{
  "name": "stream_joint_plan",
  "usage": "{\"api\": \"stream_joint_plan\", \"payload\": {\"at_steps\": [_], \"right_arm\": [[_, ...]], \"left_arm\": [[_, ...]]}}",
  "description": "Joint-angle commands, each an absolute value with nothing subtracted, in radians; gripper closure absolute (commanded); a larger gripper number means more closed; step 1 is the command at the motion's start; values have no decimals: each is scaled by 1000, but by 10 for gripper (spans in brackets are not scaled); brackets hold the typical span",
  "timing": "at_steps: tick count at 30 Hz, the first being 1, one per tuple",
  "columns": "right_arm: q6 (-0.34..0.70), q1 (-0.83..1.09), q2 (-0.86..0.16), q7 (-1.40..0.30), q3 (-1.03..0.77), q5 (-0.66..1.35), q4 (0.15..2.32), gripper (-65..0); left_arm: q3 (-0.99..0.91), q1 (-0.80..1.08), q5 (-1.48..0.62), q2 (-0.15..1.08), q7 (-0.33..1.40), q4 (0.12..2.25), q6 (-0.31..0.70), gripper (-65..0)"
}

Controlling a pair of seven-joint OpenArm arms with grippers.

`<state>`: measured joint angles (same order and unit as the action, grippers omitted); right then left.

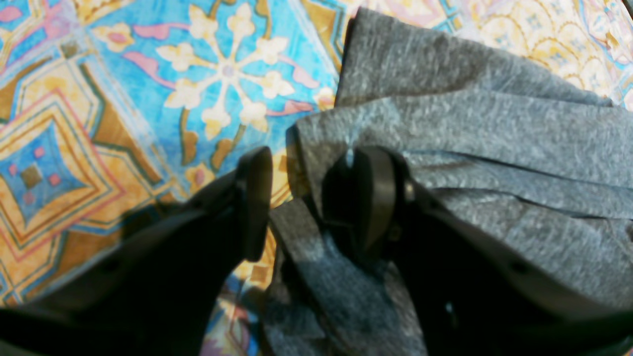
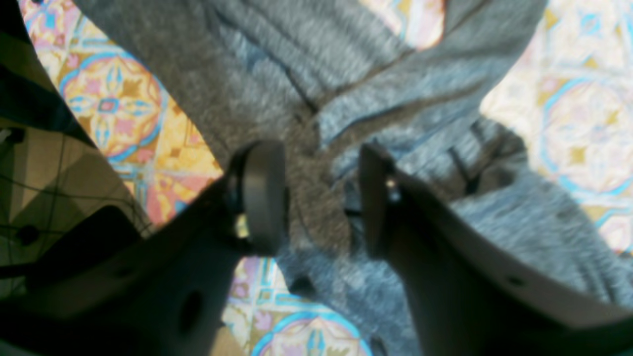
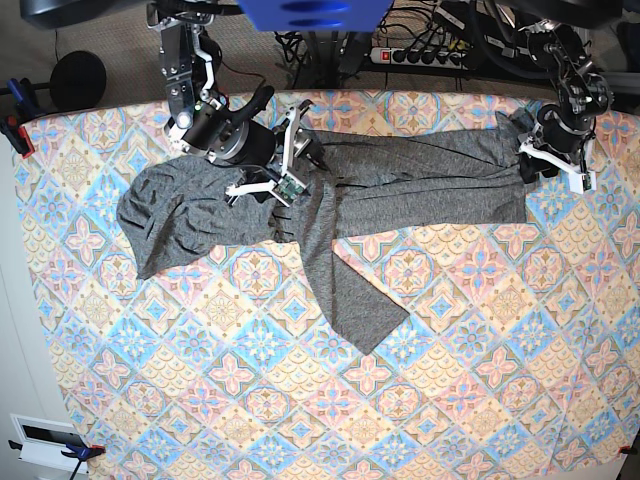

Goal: Layout the t-shirt on the table in an organized manner, then fold the t-shirt properly
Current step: 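Open the right gripper and raise it off the laid sleeve, then lower the right gripper onto the other grey sleeve and grasp it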

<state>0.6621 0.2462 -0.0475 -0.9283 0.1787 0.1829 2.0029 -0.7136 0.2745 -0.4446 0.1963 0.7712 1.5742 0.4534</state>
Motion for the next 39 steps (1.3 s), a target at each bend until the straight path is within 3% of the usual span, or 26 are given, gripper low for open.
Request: {"api": "stream_joint_plan", "payload": {"at_steps": [1, 7, 12, 16, 19, 26, 31, 39], "right_arm": [[665, 234, -48, -908, 173, 197, 2022, -272], [665, 165, -36, -903, 125, 200, 2029, -280], [664, -19, 81, -972, -22, 202, 1983, -280], [659, -220, 147, -1010, -96, 199, 1808, -280], [581, -321, 147, -1004, -124, 202, 1632, -280], [524, -357, 150, -943, -120, 196, 1326, -280], [384, -412, 153, -837, -58, 202, 1188, -280], [380, -515, 157, -679, -7, 202, 909, -280]], "left_arm": [[-717, 274, -458, 209, 754, 1587, 456, -264], [-717, 274, -458, 209, 754, 1563, 456, -263], [-717, 272, -463, 209, 754, 1511, 456, -263], [-717, 272, -461, 209, 754, 1484, 456, -263], [-717, 272, -461, 209, 754, 1484, 456, -263], [-717, 272, -461, 208, 754, 1484, 456, -263], [-717, 272, -460, 208, 754, 1484, 456, -263], [-717, 272, -460, 208, 754, 1484, 456, -263]]}}
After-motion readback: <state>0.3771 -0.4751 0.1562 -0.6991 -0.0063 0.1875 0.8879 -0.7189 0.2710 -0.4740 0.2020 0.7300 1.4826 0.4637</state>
